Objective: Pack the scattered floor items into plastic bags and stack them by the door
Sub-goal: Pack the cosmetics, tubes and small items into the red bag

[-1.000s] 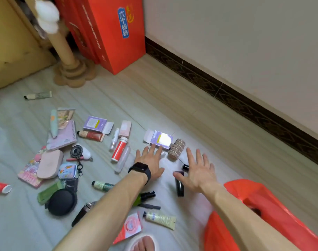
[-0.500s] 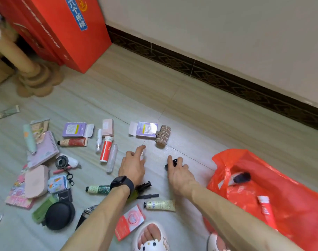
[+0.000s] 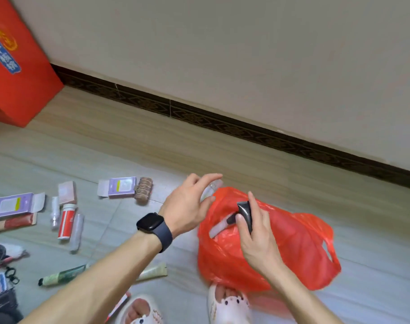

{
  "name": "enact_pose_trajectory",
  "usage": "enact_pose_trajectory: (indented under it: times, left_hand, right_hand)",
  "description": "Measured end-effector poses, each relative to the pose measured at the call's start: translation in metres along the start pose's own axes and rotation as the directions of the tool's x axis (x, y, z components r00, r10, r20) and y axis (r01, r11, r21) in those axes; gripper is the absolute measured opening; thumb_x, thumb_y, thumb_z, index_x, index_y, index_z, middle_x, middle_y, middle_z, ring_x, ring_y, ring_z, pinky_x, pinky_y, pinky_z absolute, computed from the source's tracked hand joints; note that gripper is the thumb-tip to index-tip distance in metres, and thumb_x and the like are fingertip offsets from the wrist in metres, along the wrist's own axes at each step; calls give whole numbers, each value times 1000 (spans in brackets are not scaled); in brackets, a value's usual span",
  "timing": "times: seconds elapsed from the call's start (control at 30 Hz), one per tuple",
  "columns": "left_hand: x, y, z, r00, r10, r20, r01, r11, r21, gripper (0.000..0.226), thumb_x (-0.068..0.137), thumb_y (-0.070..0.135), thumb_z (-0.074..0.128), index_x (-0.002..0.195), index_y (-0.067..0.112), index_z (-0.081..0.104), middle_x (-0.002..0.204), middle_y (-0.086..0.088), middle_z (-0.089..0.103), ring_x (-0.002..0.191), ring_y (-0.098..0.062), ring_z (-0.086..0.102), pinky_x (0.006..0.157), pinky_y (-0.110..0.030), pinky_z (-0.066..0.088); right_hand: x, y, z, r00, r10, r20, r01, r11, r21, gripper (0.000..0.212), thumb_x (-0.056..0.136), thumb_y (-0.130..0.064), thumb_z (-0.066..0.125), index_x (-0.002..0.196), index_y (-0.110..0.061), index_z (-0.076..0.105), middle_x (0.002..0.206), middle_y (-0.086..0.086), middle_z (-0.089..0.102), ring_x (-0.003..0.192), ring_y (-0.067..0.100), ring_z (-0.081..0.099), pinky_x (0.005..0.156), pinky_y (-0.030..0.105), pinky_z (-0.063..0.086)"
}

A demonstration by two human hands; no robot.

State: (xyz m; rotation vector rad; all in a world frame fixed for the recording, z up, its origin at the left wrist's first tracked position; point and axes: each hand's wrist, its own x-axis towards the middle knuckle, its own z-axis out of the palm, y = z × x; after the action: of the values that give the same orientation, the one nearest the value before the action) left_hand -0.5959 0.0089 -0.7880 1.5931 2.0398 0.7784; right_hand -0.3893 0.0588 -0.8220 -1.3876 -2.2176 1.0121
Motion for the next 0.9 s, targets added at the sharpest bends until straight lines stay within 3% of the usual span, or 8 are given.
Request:
enact_pose_trajectory:
  times: [0.17, 0.3, 0.37, 0.43, 0.5, 0.6, 0.7, 0.9]
  left_hand:
    - [19, 48, 79, 928, 235, 288, -315, 909, 274, 41, 99, 33, 46, 139, 42, 39, 109, -2, 51, 94, -29, 58, 64, -37, 37]
    - [28, 44, 131, 866, 159, 474, -407, 776, 481, 50, 97, 22, 46, 145, 29, 34, 130, -7, 53, 122, -32, 48, 94, -44, 35]
    - [23, 26, 144, 838, 106, 535, -475, 622, 622, 58, 100, 28, 39, 154, 23, 18, 152, -10, 36, 145, -32, 20, 117, -55, 11]
    - [15, 10, 145, 806, 75, 587, -554, 445, 704, 61, 103, 33, 29, 157, 23, 0, 164, -10, 0, 149, -33, -13, 109, -64, -20]
    - [5, -3, 138, 798, 54, 600, -562, 425, 710, 72, 101, 37, 32, 155, 23, -14, 161, -7, -21, 146, -32, -24, 105, -63, -25]
    - [-6, -17, 118, 856, 149, 494, -471, 619, 628, 96, 90, 55, 50, 154, 22, -14, 159, -5, -23, 148, -28, -20, 115, -58, -15]
    - [-22, -24, 96, 928, 262, 267, -368, 761, 533, 83, 89, 52, 49, 157, 26, 9, 164, -2, 10, 151, -23, 8, 119, -53, 0]
    - [-86, -63, 21, 936, -351, 4, 302, 811, 500, 84, 91, 58, 40, 155, 35, -11, 164, 3, -9, 151, -22, -8, 119, -55, -3]
  right_hand:
    - [-3, 95, -22, 895, 393, 213, -331, 903, -274, 59, 99, -43, 46, 153, -28, 26, 131, 15, 53, 125, 28, 50, 101, 32, 39]
    - [7, 114, -26, 860, 414, 298, -284, 874, -394, 61, 96, -44, 49, 152, -30, 28, 128, 11, 55, 121, 27, 54, 102, 36, 43]
    - [6, 115, -23, 892, 326, 312, -188, 897, -400, 66, 95, -50, 49, 154, -31, 24, 147, 6, 42, 137, 24, 42, 112, 35, 34]
    - [2, 115, -17, 870, 273, 411, -60, 885, -461, 74, 92, -61, 44, 155, -36, 14, 163, -1, 16, 150, 22, 14, 121, 36, 16]
    - [-3, 119, -15, 781, 360, 510, 11, 809, -587, 78, 90, -68, 40, 154, -44, 2, 164, -4, -4, 151, 26, -7, 122, 46, 7]
    - [-5, 119, -17, 722, 417, 552, 49, 765, -642, 76, 92, -63, 40, 153, -47, -3, 164, -4, -10, 150, 31, -10, 121, 51, 8]
    - [2, 89, -23, 819, 216, 532, 132, 831, -541, 68, 96, -56, 41, 154, -40, 8, 165, 0, 5, 152, 25, 0, 123, 37, 5]
    - [23, -13, -23, 841, -252, 478, 438, 837, -328, 66, 91, -63, 40, 152, -39, 26, 161, -4, 22, 150, 14, 15, 122, 32, 17]
